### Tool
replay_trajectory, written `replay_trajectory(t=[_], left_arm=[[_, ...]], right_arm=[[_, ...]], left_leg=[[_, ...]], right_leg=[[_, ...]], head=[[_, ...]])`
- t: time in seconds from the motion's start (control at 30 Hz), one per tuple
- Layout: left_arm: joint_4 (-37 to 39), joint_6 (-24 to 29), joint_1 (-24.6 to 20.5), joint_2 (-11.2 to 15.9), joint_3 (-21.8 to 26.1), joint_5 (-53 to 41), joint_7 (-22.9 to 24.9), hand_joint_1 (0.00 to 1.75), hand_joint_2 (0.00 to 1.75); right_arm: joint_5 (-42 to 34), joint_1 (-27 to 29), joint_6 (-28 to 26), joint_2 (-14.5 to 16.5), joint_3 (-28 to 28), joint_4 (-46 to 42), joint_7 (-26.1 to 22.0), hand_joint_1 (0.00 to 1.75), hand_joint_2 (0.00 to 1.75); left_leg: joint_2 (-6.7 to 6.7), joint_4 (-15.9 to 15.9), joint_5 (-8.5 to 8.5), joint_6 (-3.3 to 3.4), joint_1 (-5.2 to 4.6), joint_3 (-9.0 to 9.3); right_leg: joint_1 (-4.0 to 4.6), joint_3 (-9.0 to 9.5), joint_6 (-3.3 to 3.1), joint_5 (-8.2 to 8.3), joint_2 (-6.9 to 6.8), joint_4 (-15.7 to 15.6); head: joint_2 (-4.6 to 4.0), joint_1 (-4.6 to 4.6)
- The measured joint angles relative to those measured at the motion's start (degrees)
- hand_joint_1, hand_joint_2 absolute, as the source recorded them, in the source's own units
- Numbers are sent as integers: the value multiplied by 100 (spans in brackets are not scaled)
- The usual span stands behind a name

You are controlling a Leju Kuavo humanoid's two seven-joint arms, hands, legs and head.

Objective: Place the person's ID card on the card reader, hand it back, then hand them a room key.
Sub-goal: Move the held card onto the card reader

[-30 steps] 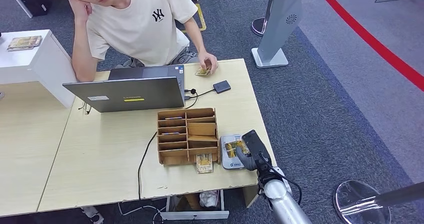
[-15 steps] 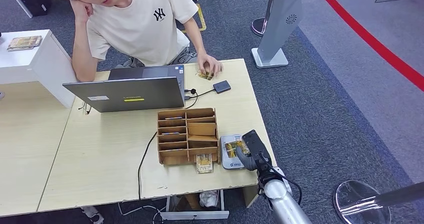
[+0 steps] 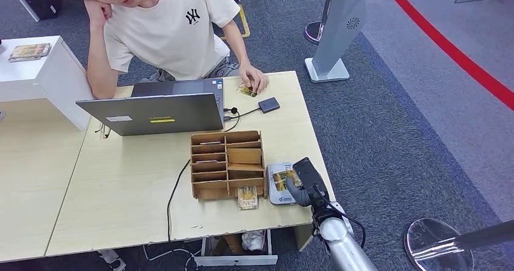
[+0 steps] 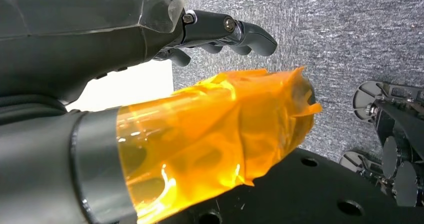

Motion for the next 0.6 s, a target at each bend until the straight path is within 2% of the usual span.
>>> replay_trajectory(t=[0.6], left_arm=[[-52,-26,0,-8,1,0,28,0,0]], right_arm=[[18,9,-6,34,-78,-4,-2,175,175]], left_leg=[[0,0,0,0,0,0]], right_leg=[[0,1,0,0,0,0]], head=[[0,0]])
